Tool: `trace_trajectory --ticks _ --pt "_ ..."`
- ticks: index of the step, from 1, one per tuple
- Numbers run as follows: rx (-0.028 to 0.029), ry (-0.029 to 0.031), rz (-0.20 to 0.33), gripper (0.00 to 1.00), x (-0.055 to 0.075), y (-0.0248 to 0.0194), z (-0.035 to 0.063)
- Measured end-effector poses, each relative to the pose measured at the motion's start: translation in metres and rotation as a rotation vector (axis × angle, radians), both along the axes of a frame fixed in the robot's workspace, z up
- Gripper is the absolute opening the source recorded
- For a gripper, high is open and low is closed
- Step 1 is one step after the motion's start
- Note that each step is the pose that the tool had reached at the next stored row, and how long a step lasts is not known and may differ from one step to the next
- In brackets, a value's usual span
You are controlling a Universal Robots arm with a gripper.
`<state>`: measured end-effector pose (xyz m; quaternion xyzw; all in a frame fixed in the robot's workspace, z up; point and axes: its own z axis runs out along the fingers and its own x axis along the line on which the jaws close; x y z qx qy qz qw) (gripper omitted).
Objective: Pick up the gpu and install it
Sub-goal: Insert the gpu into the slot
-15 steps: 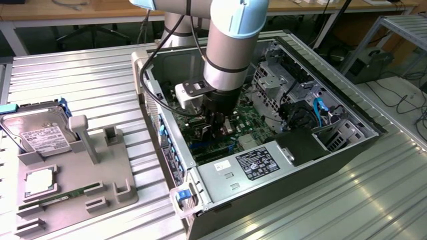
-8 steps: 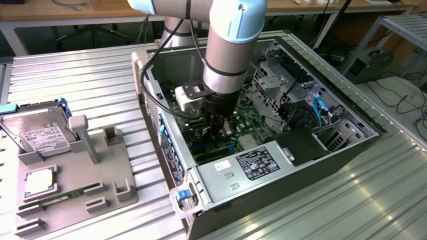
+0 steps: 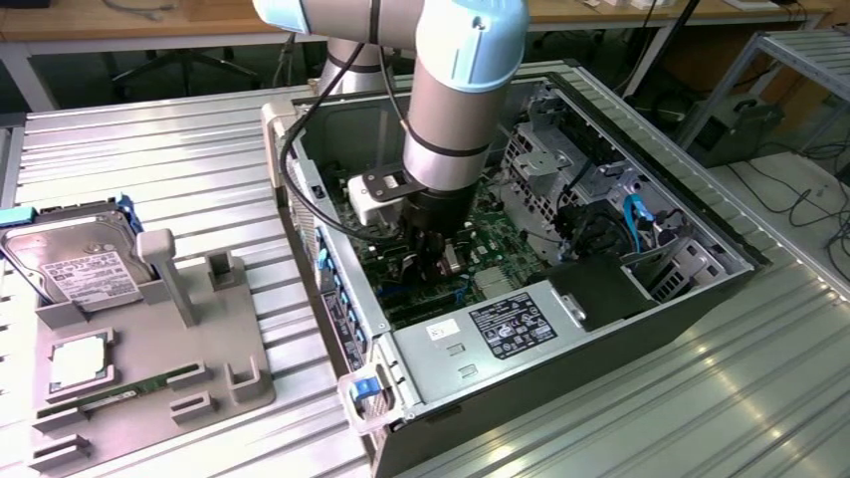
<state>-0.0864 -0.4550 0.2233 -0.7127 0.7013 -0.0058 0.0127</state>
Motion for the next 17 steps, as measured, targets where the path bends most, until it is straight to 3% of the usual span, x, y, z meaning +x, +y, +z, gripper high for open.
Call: trace_trajectory --ticks 6,8,10,11,13,15,17 --pt "-0.0004 0.0000 0.000 0.28 -0.002 -0.0001 -0.0006" --pt "0.0018 -0.0010 0.000 0.28 -0.001 0.0002 -0.0016" --pt "0.0004 -0.0004 0.000 0.29 -0.002 0.0001 -0.0010" --pt "0.0002 -0.0003 0.000 0.36 -0.002 0.0000 -0.0009" --pt "-0.0008 -0.0002 0.000 0.36 -0.002 0.0002 -0.0005" --pt "-0.0022 -0.0010 0.000 0.36 -0.002 0.0002 0.0045" --pt "-0.0034 -0.0039 0.000 0.36 -0.002 0.0003 0.0158"
